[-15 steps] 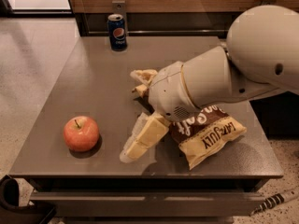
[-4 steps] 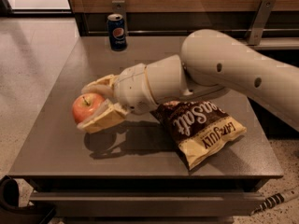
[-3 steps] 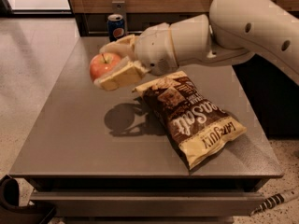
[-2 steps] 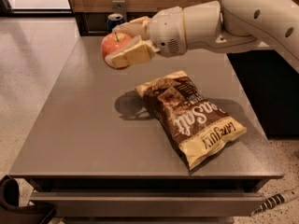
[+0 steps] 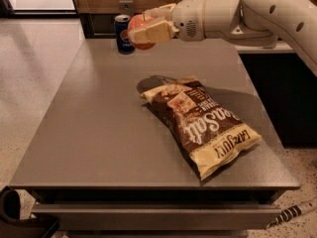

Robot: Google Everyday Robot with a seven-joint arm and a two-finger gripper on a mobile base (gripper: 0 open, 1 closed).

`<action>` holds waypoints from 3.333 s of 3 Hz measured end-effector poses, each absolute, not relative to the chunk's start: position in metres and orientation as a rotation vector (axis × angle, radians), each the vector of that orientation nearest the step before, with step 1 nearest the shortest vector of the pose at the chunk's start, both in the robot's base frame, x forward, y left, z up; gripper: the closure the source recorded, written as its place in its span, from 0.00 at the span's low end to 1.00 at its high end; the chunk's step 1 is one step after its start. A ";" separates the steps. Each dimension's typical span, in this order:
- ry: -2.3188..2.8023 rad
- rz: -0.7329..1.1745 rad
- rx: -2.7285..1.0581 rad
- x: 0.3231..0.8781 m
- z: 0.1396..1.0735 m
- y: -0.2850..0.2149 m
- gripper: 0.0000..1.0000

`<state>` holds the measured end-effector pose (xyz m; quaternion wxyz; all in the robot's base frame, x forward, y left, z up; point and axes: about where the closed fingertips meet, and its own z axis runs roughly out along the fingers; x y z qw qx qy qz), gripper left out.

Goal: Move apple near pepsi can

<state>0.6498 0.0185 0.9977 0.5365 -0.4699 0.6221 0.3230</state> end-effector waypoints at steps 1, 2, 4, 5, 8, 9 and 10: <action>1.578 0.709 -0.989 0.679 0.993 0.002 1.00; 1.636 0.643 -0.873 0.697 0.990 -0.008 1.00; 1.637 0.627 -0.840 0.704 0.992 -0.011 1.00; 1.640 0.614 -0.880 0.722 0.985 -0.002 1.00; 1.558 0.578 -1.037 0.797 0.945 0.024 1.00; 1.596 0.541 -1.051 0.801 0.924 0.021 1.00; 1.634 0.505 -1.054 0.806 0.906 0.016 1.00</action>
Offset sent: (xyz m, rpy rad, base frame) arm 0.0719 -0.0490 -0.0112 0.0373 0.0882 -0.4379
